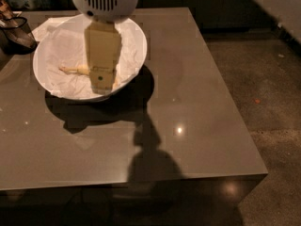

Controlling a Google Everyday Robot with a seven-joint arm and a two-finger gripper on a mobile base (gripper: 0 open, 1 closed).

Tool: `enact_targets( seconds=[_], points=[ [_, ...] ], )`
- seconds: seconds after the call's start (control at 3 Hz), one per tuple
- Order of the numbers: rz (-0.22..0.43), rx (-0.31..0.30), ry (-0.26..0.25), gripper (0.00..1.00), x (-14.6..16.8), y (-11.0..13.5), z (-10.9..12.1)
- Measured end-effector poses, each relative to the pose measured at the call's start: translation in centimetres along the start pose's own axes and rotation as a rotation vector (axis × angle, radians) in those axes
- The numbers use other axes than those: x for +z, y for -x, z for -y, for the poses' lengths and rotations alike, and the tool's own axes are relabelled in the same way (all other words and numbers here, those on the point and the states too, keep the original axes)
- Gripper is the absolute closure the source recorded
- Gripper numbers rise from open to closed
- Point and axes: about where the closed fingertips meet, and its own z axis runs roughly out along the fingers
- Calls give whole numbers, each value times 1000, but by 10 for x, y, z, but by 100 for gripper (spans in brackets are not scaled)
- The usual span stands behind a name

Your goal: Pick banana from white bowl

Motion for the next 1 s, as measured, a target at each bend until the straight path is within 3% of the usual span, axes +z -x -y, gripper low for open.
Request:
enact_targets(
  seconds=[0.33,0.67,1.0],
  points=[
    [59,56,-25,0,0,13,15],
    [74,117,-7,0,13,25,37],
    [94,114,-22,0,7,30,38]
  ],
)
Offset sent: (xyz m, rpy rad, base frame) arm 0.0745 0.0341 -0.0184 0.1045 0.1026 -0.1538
